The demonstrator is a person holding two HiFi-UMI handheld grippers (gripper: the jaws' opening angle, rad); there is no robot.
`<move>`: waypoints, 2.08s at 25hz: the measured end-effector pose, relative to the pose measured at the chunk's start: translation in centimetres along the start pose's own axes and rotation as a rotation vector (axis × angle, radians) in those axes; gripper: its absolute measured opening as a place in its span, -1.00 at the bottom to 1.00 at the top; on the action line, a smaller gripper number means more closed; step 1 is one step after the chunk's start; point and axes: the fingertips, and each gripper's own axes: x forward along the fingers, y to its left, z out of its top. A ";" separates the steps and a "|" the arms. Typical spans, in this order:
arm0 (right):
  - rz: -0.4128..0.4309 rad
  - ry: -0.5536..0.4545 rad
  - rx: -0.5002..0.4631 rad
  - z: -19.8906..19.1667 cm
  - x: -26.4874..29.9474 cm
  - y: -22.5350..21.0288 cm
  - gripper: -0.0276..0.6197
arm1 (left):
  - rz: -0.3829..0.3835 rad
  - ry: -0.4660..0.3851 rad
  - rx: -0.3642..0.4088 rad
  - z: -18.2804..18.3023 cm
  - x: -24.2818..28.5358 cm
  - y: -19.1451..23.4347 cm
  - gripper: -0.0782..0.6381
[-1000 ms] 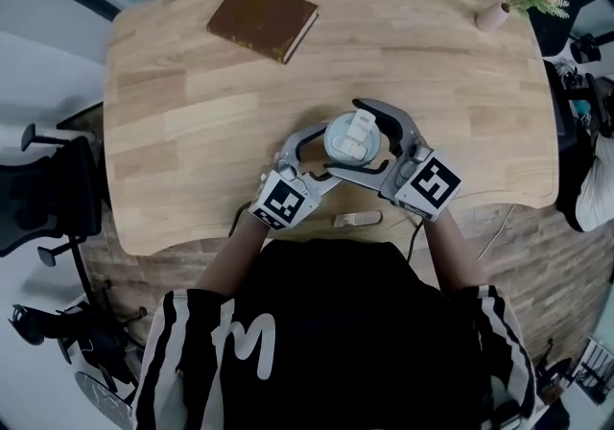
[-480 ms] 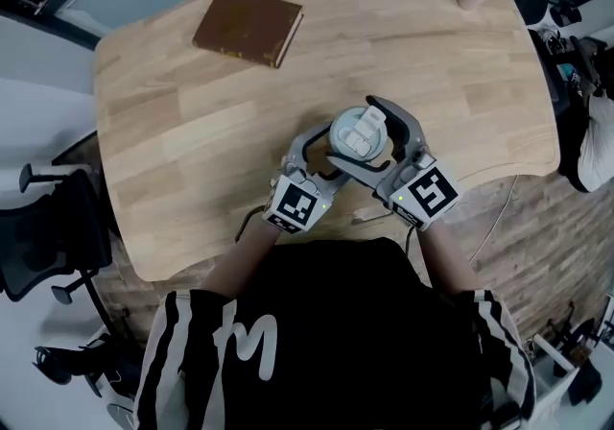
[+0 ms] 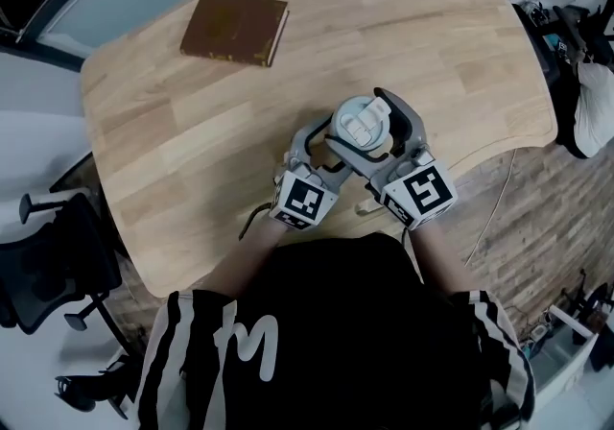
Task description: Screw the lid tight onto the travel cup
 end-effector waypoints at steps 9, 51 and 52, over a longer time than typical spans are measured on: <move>-0.157 -0.008 0.032 -0.1 -0.3 -0.6 0.48 | -0.015 0.000 0.002 0.2 -0.1 -0.1 0.19; 0.924 0.054 -0.204 1.0 -2.2 3.5 0.54 | 0.011 -0.001 0.004 0.5 0.1 -0.4 0.17; 0.943 0.058 -0.208 0.8 -2.3 3.6 0.53 | 0.012 -0.001 0.003 0.5 0.1 -0.5 0.17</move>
